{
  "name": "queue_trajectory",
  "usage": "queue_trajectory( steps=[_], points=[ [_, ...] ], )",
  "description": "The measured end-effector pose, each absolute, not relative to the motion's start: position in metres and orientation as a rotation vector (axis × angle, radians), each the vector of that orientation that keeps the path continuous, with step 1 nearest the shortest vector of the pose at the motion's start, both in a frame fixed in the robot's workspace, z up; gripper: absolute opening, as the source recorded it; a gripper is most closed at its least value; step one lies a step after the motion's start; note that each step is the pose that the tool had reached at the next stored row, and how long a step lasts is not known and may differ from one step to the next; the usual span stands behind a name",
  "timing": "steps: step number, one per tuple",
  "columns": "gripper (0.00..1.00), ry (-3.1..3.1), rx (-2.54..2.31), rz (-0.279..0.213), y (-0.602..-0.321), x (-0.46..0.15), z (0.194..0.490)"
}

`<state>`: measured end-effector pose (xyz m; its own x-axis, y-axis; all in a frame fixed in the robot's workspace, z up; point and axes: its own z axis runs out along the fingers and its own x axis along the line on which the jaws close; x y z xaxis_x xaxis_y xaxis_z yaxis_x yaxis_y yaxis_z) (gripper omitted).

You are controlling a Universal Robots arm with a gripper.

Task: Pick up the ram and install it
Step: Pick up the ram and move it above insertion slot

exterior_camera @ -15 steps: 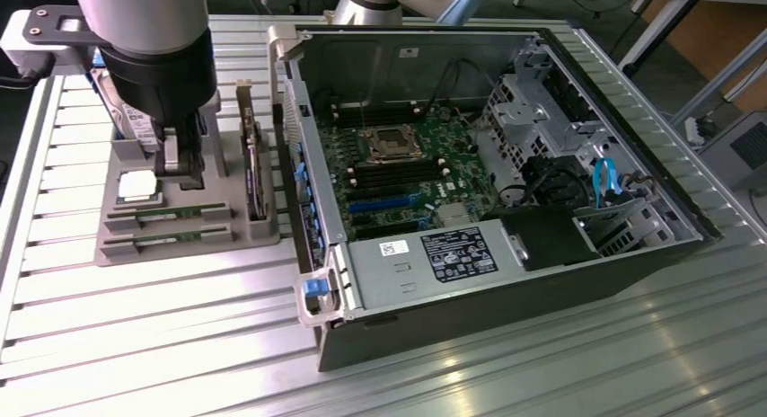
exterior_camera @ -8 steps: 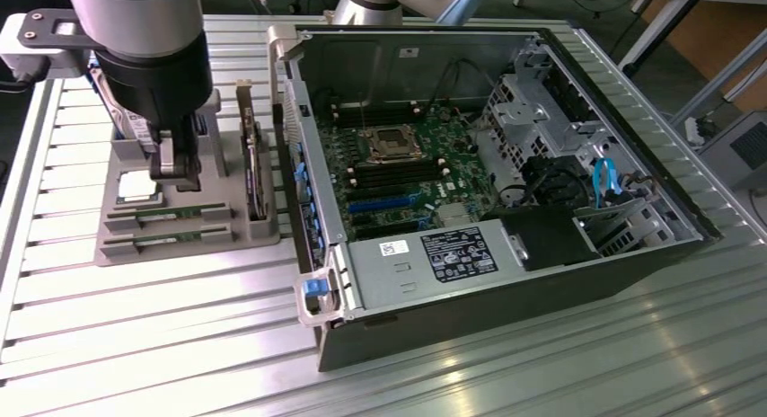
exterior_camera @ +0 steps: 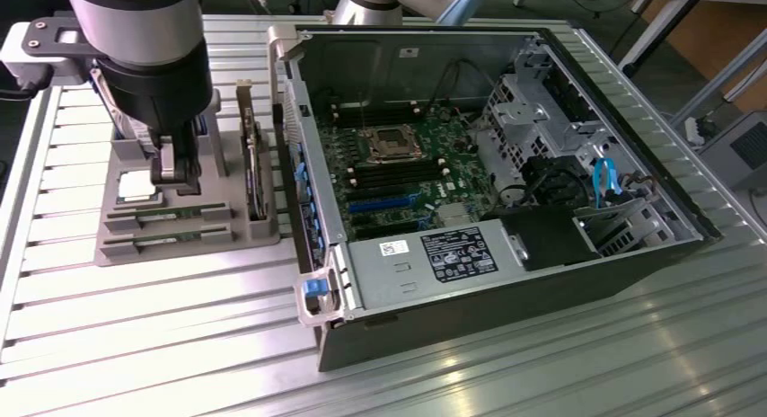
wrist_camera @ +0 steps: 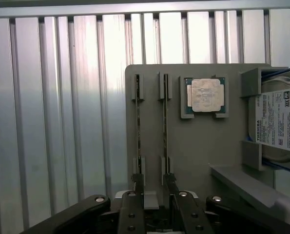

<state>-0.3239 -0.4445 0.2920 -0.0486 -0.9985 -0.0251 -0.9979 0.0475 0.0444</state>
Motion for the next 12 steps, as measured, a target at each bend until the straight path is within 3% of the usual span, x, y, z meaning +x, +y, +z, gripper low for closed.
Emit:
queue_trajectory(
  steps=[12],
  points=[
    [0.3,-2.265,2.158,-0.078,-0.4445,-0.3318,0.2816]
  ],
)
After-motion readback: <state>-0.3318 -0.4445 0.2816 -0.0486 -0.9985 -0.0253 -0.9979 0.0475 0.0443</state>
